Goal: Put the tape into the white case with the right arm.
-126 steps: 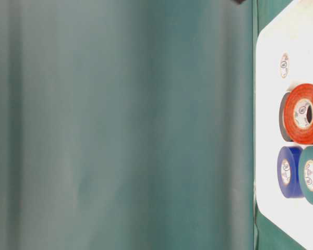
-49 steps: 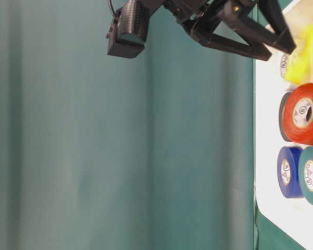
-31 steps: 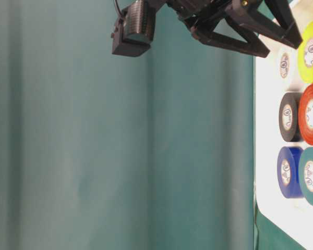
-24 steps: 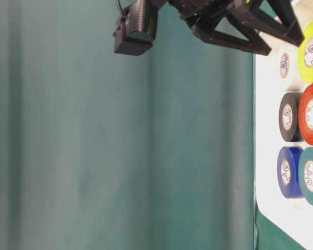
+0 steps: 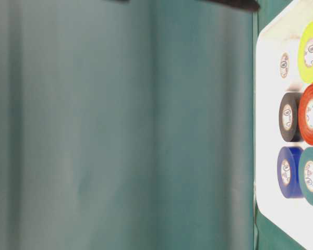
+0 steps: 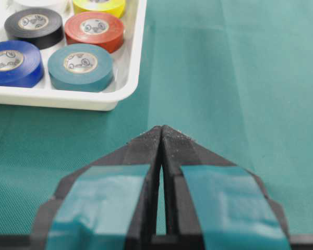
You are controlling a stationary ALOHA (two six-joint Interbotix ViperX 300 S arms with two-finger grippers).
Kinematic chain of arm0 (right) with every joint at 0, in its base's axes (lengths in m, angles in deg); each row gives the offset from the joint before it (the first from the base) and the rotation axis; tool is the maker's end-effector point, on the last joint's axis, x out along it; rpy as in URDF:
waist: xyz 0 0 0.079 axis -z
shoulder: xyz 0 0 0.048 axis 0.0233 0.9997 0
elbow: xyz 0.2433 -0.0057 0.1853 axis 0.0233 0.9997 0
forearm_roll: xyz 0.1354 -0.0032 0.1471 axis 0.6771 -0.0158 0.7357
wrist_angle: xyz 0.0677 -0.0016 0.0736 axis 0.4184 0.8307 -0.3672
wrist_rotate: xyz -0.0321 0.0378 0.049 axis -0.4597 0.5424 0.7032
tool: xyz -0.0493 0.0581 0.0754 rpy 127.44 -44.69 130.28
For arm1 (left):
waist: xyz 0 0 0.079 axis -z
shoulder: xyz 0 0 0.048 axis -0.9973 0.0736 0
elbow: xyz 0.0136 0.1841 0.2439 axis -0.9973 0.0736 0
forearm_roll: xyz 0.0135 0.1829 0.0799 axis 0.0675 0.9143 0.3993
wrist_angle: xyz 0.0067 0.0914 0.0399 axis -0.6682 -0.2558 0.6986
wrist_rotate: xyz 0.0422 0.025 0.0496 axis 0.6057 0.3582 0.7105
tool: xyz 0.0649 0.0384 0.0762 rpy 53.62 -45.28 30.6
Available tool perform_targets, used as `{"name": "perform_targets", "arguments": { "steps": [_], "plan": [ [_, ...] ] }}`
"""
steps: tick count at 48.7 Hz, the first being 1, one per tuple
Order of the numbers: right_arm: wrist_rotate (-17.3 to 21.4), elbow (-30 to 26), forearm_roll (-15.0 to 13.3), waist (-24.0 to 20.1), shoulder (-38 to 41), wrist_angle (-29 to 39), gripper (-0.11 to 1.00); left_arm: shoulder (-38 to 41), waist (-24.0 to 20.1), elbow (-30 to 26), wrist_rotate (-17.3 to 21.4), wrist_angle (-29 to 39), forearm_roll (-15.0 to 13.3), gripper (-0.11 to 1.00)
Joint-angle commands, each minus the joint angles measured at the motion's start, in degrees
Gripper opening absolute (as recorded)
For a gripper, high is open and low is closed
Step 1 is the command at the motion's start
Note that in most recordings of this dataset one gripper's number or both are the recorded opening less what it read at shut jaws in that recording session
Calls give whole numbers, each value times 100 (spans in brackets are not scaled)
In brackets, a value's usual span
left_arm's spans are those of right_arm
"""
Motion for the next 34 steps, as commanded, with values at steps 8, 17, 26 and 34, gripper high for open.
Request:
{"name": "perform_targets", "arguments": {
  "steps": [8, 17, 26, 34],
  "plan": [
    [176, 571, 26, 9, -1046, -26, 82, 53, -9, -70, 0, -26, 0, 0],
    [176, 1002, 26, 9, -1890, 9, 82, 62, -9, -70, 9, -26, 0, 0],
    [290, 1310, 44, 9, -2540, -18, 82, 62, -9, -70, 0, -26, 0, 0],
    [501, 1521, 114, 9, -2813, -97, 82, 53, -9, -70, 9, -26, 0, 0]
  ]
}}
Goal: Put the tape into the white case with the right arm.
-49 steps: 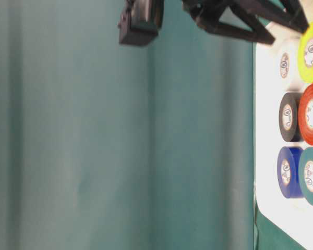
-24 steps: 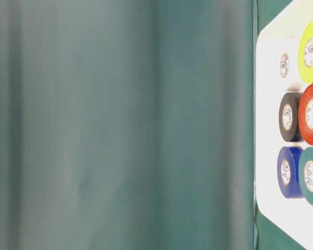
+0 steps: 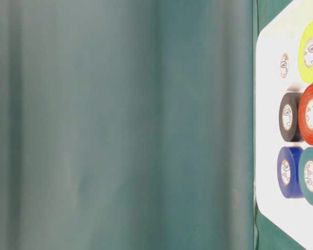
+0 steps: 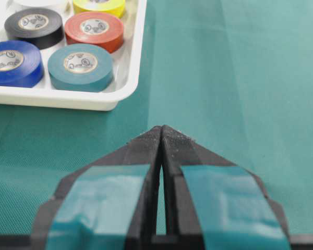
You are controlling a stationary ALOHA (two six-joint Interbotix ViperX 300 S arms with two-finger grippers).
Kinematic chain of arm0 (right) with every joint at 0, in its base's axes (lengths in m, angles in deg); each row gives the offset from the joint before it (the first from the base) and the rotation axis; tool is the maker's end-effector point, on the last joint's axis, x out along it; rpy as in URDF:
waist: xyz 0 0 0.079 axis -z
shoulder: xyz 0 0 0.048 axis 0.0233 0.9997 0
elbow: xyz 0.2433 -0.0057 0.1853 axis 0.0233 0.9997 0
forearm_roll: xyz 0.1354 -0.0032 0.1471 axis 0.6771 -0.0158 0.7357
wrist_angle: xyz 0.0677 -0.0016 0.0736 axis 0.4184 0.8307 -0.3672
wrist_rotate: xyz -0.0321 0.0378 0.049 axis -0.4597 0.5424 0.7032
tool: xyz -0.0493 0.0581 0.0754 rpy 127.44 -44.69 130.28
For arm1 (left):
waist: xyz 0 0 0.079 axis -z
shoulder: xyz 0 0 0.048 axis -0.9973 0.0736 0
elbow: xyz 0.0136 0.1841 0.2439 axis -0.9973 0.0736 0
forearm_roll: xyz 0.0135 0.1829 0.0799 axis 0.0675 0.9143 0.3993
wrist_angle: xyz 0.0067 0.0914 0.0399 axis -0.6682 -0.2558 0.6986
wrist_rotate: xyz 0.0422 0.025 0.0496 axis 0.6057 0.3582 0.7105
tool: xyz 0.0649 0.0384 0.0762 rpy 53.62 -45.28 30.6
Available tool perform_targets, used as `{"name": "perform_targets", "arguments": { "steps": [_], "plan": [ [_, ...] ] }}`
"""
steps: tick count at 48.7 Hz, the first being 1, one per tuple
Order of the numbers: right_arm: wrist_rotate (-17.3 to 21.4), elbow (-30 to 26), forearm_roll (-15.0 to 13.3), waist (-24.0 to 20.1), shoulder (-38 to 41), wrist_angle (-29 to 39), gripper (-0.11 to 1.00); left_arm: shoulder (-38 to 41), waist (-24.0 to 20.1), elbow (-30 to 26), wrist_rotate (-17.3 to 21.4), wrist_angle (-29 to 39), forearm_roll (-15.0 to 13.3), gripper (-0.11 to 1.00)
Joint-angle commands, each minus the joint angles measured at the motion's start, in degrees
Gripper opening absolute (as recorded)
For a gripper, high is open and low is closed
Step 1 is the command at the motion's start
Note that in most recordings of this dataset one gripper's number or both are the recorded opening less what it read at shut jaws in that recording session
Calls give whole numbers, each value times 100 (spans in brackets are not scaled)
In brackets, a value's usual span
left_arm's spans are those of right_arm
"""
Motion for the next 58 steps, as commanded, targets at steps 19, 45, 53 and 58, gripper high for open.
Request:
{"name": "perform_targets", "arguments": {
  "steps": [19, 45, 53, 58],
  "plan": [
    [62, 281, -9, -193, -202, -1011, 81, 62, -9, -70, 0, -26, 0, 0],
    [53, 527, -18, -1037, -545, -1081, 81, 53, -9, -70, 9, -26, 0, 0],
    [53, 642, -18, -1037, -773, -1055, 81, 53, -9, -70, 0, -26, 0, 0],
    [53, 712, -18, -1037, -967, -1002, 81, 62, -9, -70, 0, -26, 0, 0]
  ]
}}
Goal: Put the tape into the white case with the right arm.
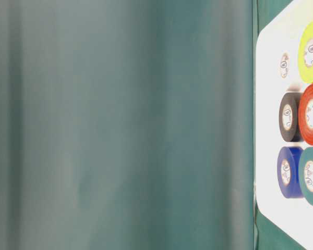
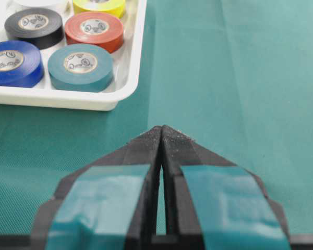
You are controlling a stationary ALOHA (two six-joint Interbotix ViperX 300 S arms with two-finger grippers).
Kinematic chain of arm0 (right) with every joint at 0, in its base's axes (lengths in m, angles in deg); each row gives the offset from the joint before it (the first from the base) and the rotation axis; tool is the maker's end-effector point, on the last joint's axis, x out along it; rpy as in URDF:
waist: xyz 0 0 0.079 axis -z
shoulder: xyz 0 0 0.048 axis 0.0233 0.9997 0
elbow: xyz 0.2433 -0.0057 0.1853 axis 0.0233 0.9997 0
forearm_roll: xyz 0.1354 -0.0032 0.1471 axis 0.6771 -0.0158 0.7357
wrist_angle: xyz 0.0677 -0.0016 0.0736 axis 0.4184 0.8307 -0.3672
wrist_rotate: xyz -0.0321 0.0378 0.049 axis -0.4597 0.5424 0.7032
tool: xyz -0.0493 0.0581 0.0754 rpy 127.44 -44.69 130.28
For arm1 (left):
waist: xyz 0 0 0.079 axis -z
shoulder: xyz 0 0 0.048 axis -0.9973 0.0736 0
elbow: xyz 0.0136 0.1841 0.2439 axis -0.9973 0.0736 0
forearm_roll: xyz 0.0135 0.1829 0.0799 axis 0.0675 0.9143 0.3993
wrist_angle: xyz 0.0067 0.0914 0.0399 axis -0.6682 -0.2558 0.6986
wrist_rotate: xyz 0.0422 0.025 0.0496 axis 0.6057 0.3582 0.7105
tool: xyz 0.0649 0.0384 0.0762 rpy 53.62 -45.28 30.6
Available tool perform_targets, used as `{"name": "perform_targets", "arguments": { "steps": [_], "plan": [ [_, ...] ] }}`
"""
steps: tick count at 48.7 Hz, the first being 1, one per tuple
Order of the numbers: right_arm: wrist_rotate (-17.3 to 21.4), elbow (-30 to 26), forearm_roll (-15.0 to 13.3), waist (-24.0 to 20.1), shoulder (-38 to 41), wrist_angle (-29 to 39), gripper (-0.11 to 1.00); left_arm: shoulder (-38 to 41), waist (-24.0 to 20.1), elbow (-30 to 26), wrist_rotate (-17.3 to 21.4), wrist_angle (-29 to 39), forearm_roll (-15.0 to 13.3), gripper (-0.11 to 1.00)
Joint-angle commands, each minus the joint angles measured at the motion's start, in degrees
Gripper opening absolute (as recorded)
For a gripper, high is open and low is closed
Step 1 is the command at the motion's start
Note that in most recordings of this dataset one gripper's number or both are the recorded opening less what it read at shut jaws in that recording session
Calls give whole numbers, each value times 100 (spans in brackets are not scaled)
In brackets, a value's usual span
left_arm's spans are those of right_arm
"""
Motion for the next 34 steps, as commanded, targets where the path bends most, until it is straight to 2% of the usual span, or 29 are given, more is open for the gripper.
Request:
{"name": "perform_targets", "arguments": {
  "steps": [1, 23, 34],
  "plan": [
    [-18, -18, -9, -9, -114, 26, 81, 53, -9, -70, 9, -26, 0, 0],
    [-26, 88, -18, -9, -466, 149, 81, 53, -9, -70, 0, -26, 0, 0],
    [-26, 70, -167, -9, -501, 185, 81, 53, -9, -70, 0, -26, 0, 0]
  ]
}}
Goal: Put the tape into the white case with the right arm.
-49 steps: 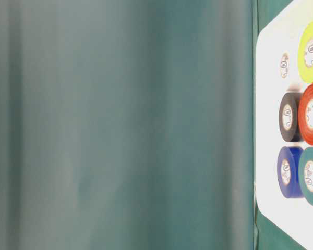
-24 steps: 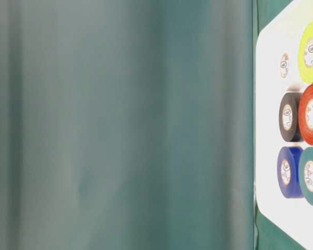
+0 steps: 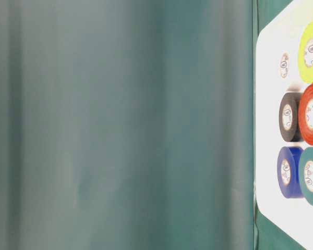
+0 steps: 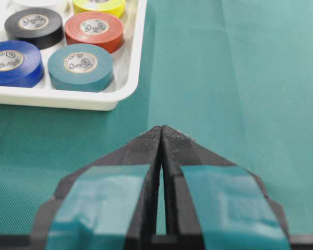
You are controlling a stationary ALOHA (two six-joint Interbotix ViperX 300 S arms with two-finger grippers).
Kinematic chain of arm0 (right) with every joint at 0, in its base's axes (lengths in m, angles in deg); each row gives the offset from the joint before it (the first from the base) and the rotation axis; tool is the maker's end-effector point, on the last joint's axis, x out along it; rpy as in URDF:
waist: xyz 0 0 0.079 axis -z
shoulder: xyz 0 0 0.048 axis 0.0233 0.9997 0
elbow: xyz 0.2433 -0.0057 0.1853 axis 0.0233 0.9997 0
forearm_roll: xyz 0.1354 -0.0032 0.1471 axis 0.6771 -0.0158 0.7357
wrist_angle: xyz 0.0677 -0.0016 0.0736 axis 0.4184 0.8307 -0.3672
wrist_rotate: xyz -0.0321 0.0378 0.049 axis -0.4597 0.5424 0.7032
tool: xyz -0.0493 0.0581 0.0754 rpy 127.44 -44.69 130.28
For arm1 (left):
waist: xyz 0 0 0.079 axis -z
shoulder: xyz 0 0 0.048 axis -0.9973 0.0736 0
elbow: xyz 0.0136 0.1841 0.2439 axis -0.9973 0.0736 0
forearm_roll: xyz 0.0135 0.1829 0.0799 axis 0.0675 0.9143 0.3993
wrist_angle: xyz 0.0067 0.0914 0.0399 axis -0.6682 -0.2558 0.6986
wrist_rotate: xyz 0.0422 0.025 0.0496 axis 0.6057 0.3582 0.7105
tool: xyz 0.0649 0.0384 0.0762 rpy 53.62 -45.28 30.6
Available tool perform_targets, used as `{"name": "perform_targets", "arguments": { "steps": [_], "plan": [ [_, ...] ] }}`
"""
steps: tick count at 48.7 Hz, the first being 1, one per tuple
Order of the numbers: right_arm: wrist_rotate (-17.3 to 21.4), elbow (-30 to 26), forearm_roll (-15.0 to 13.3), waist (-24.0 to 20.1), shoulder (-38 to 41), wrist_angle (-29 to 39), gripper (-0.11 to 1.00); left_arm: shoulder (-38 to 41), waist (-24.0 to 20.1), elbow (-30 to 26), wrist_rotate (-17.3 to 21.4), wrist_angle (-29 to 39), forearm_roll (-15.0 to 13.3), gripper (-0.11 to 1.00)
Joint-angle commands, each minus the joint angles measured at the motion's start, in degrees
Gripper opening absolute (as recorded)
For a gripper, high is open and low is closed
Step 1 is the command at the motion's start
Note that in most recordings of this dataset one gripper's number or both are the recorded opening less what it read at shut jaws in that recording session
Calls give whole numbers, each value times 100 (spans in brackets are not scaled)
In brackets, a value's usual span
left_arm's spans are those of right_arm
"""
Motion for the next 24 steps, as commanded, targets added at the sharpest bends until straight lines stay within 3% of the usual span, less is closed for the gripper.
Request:
{"name": "perform_targets", "arguments": {
  "steps": [1, 24],
  "plan": [
    [-9, -97, -44, -9, 9, -9, 81, 62, -9, -70, 9, -26, 0, 0],
    [-9, -70, -44, 9, -70, -9, 81, 62, -9, -70, 0, -26, 0, 0]
  ]
}}
